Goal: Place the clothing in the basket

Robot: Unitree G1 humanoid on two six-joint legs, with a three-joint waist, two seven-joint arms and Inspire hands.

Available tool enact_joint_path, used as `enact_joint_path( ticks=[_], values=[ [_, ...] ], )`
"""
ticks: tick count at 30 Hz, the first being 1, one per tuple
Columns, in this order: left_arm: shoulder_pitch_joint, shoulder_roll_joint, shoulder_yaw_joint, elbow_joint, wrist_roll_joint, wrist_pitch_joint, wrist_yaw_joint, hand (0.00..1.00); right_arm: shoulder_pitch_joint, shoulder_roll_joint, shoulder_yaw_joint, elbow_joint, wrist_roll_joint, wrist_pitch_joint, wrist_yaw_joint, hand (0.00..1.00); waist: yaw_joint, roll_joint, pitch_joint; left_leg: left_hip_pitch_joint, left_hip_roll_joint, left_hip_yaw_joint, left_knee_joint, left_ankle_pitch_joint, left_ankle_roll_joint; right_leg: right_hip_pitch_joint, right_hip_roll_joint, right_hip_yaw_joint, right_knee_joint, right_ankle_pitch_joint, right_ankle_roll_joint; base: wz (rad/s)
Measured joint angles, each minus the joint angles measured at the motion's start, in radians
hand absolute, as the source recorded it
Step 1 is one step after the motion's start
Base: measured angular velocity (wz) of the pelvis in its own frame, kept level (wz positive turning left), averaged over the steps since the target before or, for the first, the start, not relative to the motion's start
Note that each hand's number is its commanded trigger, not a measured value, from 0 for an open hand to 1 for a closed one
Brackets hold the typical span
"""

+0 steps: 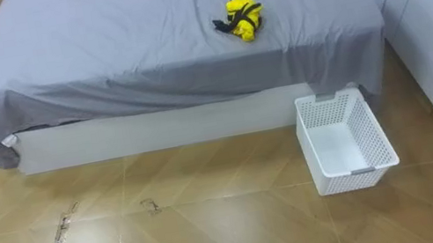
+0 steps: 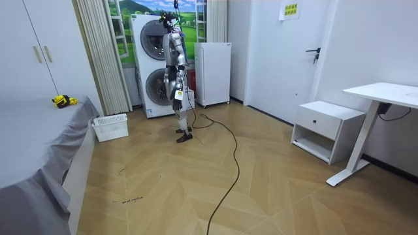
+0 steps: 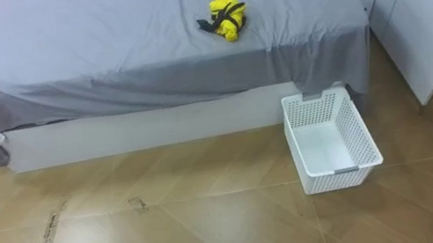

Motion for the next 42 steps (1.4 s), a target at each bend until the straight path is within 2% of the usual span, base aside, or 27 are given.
enact_joint_path(
  ticks=[9, 11, 16, 22, 25, 26, 27, 28, 29, 31, 32, 33, 34, 35, 36, 37, 38, 39, 40, 41, 42],
  values=[
    [-0.002, 0.0, 0.0, 0.002, -0.001, 0.0, 0.001, 0.0, -0.001, 0.0, -0.001, 0.003, 0.001, 0.0, 0.009, 0.0, -0.003, -0.002, 0.0023, -0.003, -0.001, 0.0, 0.003, -0.001, 0.002, 0.007, -0.001, -0.008, -0.001, 0.0, 0.0, 0.01],
    [-0.003, 0.0, 0.0, 0.003, 0.0, 0.001, -0.001, 0.0, 0.0, 0.0, -0.006, 0.003, 0.001, 0.0, 0.013, 0.0, -0.002, 0.002, 0.0036, -0.005, -0.002, -0.005, 0.003, -0.002, 0.002, 0.007, -0.001, 0.003, -0.001, 0.0, 0.0, 0.04],
    [-0.005, 0.0, 0.0, 0.012, -0.025, 0.007, -0.032, 0.0, 0.0, -0.001, -0.023, 0.01, 0.001, 0.0, 0.035, 0.0, -0.001, 0.011, -0.0003, -0.005, -0.003, -0.009, 0.003, -0.002, 0.002, -0.002, -0.001, 0.001, -0.001, 0.0, 0.0, 0.02],
    [-0.014, -0.002, -0.001, 0.032, -0.05, 0.01, -0.064, 0.0, -0.007, -0.001, -0.043, 0.024, 0.005, 0.001, 0.047, 0.0, -0.001, 0.019, -0.0014, -0.013, 0.001, -0.007, 0.022, -0.008, 0.003, -0.006, 0.001, 0.001, -0.001, 0.0, 0.0, 0.0],
    [-0.014, -0.006, 0.02, 0.038, -0.059, 0.011, -0.065, 0.0, -0.017, 0.0, -0.047, 0.04, 0.001, 0.009, 0.061, 0.0, -0.001, 0.022, -0.0025, -0.035, 0.022, -0.006, 0.083, -0.038, -0.003, -0.005, 0.013, 0.0, 0.006, -0.003, -0.003, -0.03],
    [-0.014, -0.006, 0.034, 0.035, -0.058, 0.011, -0.066, 0.0, -0.021, 0.001, -0.057, 0.04, -0.012, 0.009, 0.074, 0.0, 0.002, 0.022, -0.0018, -0.067, 0.04, -0.006, 0.145, -0.066, -0.007, -0.017, 0.021, 0.0, 0.025, -0.017, -0.008, -0.06],
    [-0.015, -0.006, 0.042, 0.035, -0.06, 0.011, -0.066, 0.0, -0.027, 0.001, -0.058, 0.041, -0.016, 0.009, 0.079, 0.0, 0.004, 0.026, -0.0037, -0.086, 0.049, -0.002, 0.181, -0.082, -0.01, -0.026, 0.024, 0.001, 0.041, -0.03, -0.011, -0.04],
    [-0.016, -0.006, 0.059, 0.036, -0.071, 0.012, -0.065, 0.0, -0.032, 0.001, -0.058, 0.046, -0.016, 0.008, 0.087, 0.0, 0.005, 0.022, -0.0023, -0.122, 0.06, -0.001, 0.253, -0.108, -0.016, -0.044, 0.031, 0.002, 0.076, -0.058, -0.015, 0.0],
    [-0.016, -0.005, 0.062, 0.036, -0.086, 0.012, -0.064, 0.0, -0.035, 0.001, -0.057, 0.048, -0.013, 0.008, 0.087, 0.0, 0.003, 0.021, -0.0022, -0.139, 0.068, -0.001, 0.291, -0.114, -0.021, -0.05, 0.033, 0.001, 0.092, -0.07, -0.019, 0.08],
    [-0.006, 0.012, 0.068, 0.033, -0.138, 0.016, -0.051, 0.0, -0.031, 0.002, -0.057, 0.051, 0.013, 0.008, 0.086, 0.0, 0.006, 0.009, -0.0045, -0.205, 0.099, 0.006, 0.445, -0.115, -0.022, -0.054, 0.037, 0.005, 0.125, -0.103, -0.034, 0.18],
    [0.002, 0.015, 0.063, 0.032, -0.139, 0.017, -0.043, 0.0, -0.032, -0.001, -0.058, 0.049, 0.015, 0.007, 0.086, 0.0, 0.005, 0.013, -0.0018, -0.247, 0.119, 0.007, 0.533, -0.106, -0.025, -0.041, 0.051, 0.018, 0.124, -0.113, -0.052, 0.16],
    [0.003, 0.015, 0.061, 0.033, -0.139, 0.018, -0.041, 0.0, -0.032, -0.001, -0.059, 0.049, 0.016, 0.007, 0.086, 0.0, 0.002, 0.011, -0.0016, -0.276, 0.122, 0.002, 0.584, -0.088, -0.023, -0.03, 0.055, 0.033, 0.128, -0.12, -0.061, 0.23],
    [0.011, 0.013, 0.056, 0.036, -0.143, 0.018, -0.038, 0.0, -0.025, -0.004, -0.058, 0.051, 0.032, 0.007, 0.085, 0.0, -0.002, 0.004, -0.0032, -0.322, 0.107, -0.004, 0.596, -0.085, -0.023, -0.019, 0.05, 0.048, 0.132, -0.132, -0.067, 0.39],
    [0.011, 0.01, 0.044, 0.036, -0.162, 0.017, -0.037, 0.0, -0.02, -0.013, -0.059, 0.052, 0.05, 0.011, 0.082, 0.0, -0.001, 0.002, -0.001, -0.377, 0.082, -0.001, 0.507, -0.078, -0.025, -0.024, 0.044, 0.058, 0.142, -0.148, -0.07, 0.4],
    [0.013, 0.01, 0.033, 0.036, -0.168, 0.017, -0.034, 0.0, -0.017, -0.016, -0.059, 0.051, 0.05, 0.014, 0.081, 0.0, 0.001, 0.002, -0.001, -0.401, 0.073, 0.002, 0.444, -0.064, -0.036, -0.027, 0.042, 0.068, 0.143, -0.155, -0.07, 0.19],
    [0.025, 0.01, 0.02, 0.036, -0.168, 0.016, -0.024, 0.0, -0.016, -0.02, -0.058, 0.049, 0.048, 0.02, 0.078, 0.0, 0.02, 0.0, -0.0022, -0.442, 0.058, 0.007, 0.303, -0.016, -0.051, -0.025, 0.038, 0.087, 0.144, -0.166, -0.065, -0.28],
    [0.036, 0.01, 0.021, 0.037, -0.165, 0.017, -0.018, 0.0, -0.016, -0.019, -0.057, 0.049, 0.046, 0.024, 0.076, 0.0, 0.046, 0.0, -0.0017, -0.472, 0.058, 0.005, 0.21, 0.072, -0.047, -0.021, 0.023, 0.091, 0.143, -0.178, -0.061, -0.45],
    [0.042, 0.009, 0.021, 0.038, -0.161, 0.017, -0.013, 0.0, -0.016, -0.019, -0.057, 0.049, 0.043, 0.024, 0.076, 0.0, 0.054, -0.003, -0.0006, -0.478, 0.058, 0.003, 0.173, 0.107, -0.047, -0.016, 0.016, 0.098, 0.14, -0.184, -0.055, -0.48],
    [0.052, 0.005, 0.02, 0.039, -0.159, 0.017, -0.004, 0.0, -0.015, -0.021, -0.057, 0.047, 0.044, 0.024, 0.074, 0.0, 0.054, -0.008, 0.0008, -0.492, 0.049, -0.002, 0.127, 0.169, -0.045, 0.001, 0.001, 0.113, 0.134, -0.198, -0.039, -0.24],
    [0.057, -0.002, 0.018, 0.04, -0.159, 0.017, -0.003, 0.0, -0.012, -0.025, -0.059, 0.046, 0.045, 0.024, 0.066, 0.0, 0.05, -0.018, 0.0002, -0.508, 0.025, -0.002, 0.129, 0.215, -0.027, 0.011, -0.023, 0.13, 0.13, -0.215, -0.018, -0.11],
    [0.059, -0.005, 0.018, 0.041, -0.159, 0.017, -0.004, 0.0, -0.009, -0.026, -0.061, 0.046, 0.044, 0.024, 0.057, 0.0, 0.05, -0.025, -0.0027, -0.515, 0.01, 0.003, 0.143, 0.231, -0.01, 0.017, -0.035, 0.146, 0.122, -0.224, -0.01, 0.04]
  ],
)
